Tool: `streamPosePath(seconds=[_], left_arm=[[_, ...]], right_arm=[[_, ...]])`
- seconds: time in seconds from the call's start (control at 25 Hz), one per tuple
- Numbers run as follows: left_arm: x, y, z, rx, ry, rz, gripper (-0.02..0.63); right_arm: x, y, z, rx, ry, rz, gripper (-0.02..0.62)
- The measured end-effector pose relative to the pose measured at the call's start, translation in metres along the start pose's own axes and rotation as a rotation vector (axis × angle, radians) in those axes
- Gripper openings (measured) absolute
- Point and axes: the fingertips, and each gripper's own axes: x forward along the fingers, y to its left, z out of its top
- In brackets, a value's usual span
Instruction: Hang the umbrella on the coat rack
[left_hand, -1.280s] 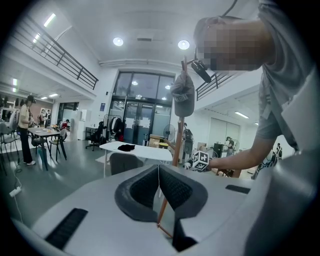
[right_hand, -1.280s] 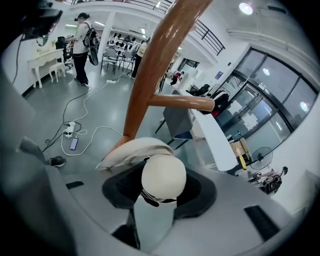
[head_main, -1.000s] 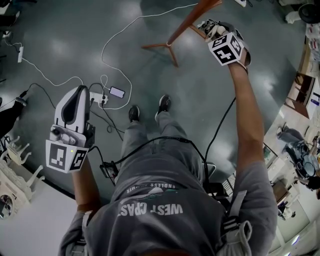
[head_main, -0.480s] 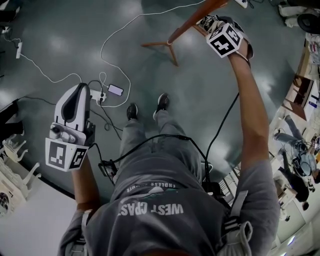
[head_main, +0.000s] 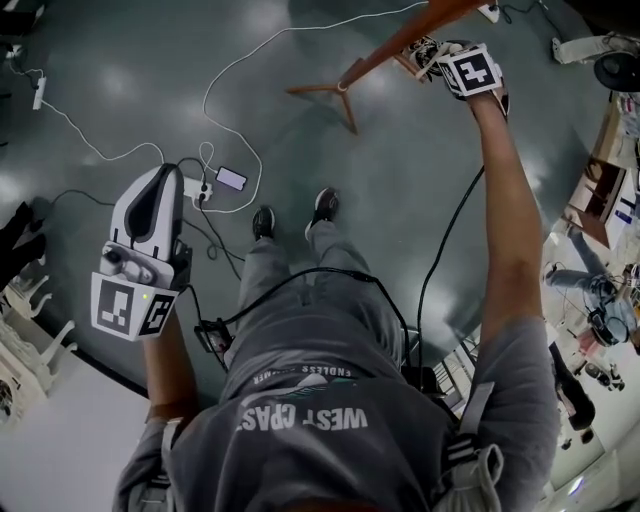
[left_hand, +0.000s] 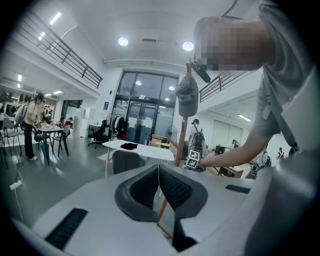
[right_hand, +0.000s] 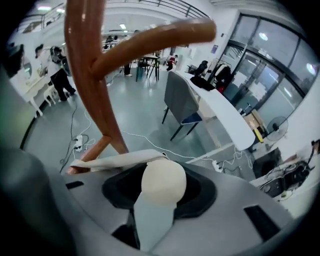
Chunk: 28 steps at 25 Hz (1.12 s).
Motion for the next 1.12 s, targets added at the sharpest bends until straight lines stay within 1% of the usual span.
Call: streamPosePath(seconds=[0.08,0.24,0.52,0.72,0.8,0.96,1.12], left_arm=[[0.000,0.001,-0.002,0.001,0.007,0.000,0.021],[0.002,0.001,-0.003,0.003,0.013,-0.005,0.021],[0.012,-0.001,0.002,0.014,0.018,-0.016,0.021],[0.017,-0.007,0.003,0.029,0.020,-0.024,0.021],[0.018,-0.010,0.005,0.036,0.020,-0.028,0.021],[0.018,-0.015,0.011,0.055,0.014,-0.041,0.021],[0.016,-0.022,0.018,0.069,0.006,-0.051,0.021]], right_arm=[[0.012,0.001,-0.008,0.064,-0.002,0.020,0.178],[0.029,0.011,-0.027,0.133,-0.014,0.030,0.176],[0.045,0.051,-0.072,0.166,-0.032,0.052,0.176],[0.059,0.082,-0.096,0.218,-0.049,0.082,0.176],[0.065,0.097,-0.099,0.222,-0.072,0.101,0.176],[0.064,0.119,-0.086,0.189,-0.102,0.104,0.176],[0.062,0.123,-0.083,0.208,-0.124,0.092,0.170]])
